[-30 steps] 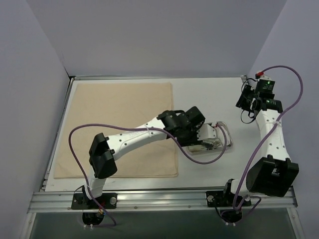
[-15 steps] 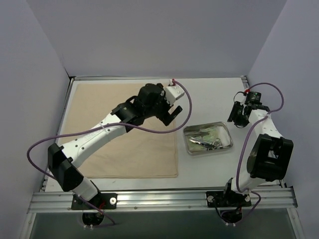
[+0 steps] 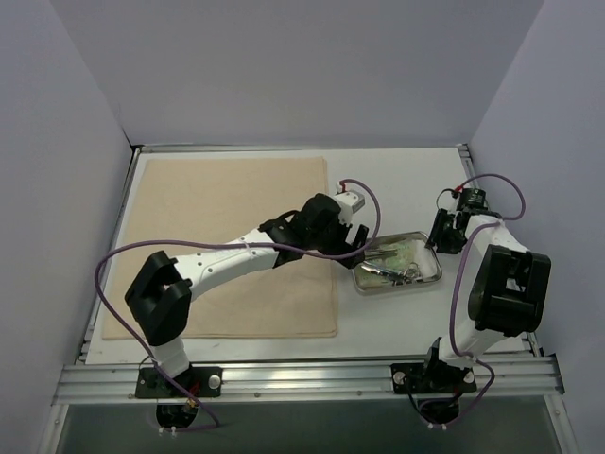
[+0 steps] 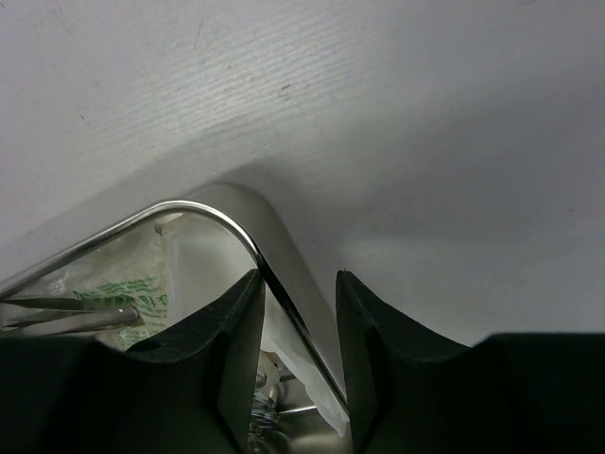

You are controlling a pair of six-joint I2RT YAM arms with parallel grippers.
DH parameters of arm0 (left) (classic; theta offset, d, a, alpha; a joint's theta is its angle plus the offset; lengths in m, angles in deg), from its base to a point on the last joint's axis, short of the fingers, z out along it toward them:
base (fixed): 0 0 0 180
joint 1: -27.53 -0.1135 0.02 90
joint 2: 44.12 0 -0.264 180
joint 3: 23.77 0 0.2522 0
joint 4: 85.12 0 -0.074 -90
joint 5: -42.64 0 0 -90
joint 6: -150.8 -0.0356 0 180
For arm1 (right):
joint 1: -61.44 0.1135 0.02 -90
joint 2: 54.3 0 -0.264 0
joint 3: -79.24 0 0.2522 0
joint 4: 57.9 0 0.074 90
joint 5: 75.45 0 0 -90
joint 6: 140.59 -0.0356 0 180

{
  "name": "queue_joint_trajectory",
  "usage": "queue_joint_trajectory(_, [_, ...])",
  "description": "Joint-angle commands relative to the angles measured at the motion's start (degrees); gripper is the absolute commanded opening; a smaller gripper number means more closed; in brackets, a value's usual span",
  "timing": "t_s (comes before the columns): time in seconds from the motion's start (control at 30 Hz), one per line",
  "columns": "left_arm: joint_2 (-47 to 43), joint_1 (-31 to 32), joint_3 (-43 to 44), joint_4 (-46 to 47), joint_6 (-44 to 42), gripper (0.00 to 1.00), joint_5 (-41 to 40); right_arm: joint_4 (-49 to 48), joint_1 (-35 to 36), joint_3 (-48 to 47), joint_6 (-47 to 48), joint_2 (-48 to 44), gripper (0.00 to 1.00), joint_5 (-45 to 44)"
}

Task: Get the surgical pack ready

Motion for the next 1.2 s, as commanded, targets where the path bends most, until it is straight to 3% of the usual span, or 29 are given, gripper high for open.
queue_joint_trajectory(0.0, [4.2,-1.8,0.6,6.2,11.4,1.00,8.7,-0.2,0.1,1.1,0.7,-1.4,0.32,0.3])
queue_joint_trajectory(0.03, [6.5,-2.1,2.0,6.1,11.9,1.00,8.8,-0.4,0.2,1.0,0.8,-1.3,0.32,0.5])
queue_joint_trajectory(0.1, [8.6,-2.0,3.9,4.5,12.1,0.91,8.1,-1.3,0.3,1.2,0.5,-1.4,0.32,0.9])
queue_joint_trajectory(0.33, [14.7,-2.6,8.7,0.5,12.6,0.83,0.8,-1.3,0.3,1.1,1.2,-1.0,0.28,0.9])
queue_joint_trajectory(0.5, [17.9,-2.4,12.2,-0.5,11.9,0.82,-0.1,-2.0,0.4,1.0,0.9,0.0,0.26,1.4])
queue_joint_trajectory(0.7, [22.4,-2.3,14.9,-2.5,11.3,0.71,-1.1,-2.5,0.7,0.4,0.7,0.3,0.25,1.6])
queue_joint_trajectory(0.97, [23.6,-1.9,15.4,-5.4,10.9,0.65,-1.6,-2.9,1.8,-0.9,0.2,2.0,0.25,1.4])
queue_joint_trajectory(1.07, [23.9,-1.6,16.0,-5.4,10.4,0.57,-2.0,-3.2,2.4,-0.9,0.0,2.6,0.24,1.3])
queue_joint_trajectory(1.17, [24.6,-1.7,16.5,-5.7,9.9,0.42,-3.3,-3.3,3.1,-0.7,-0.1,2.4,0.14,1.0])
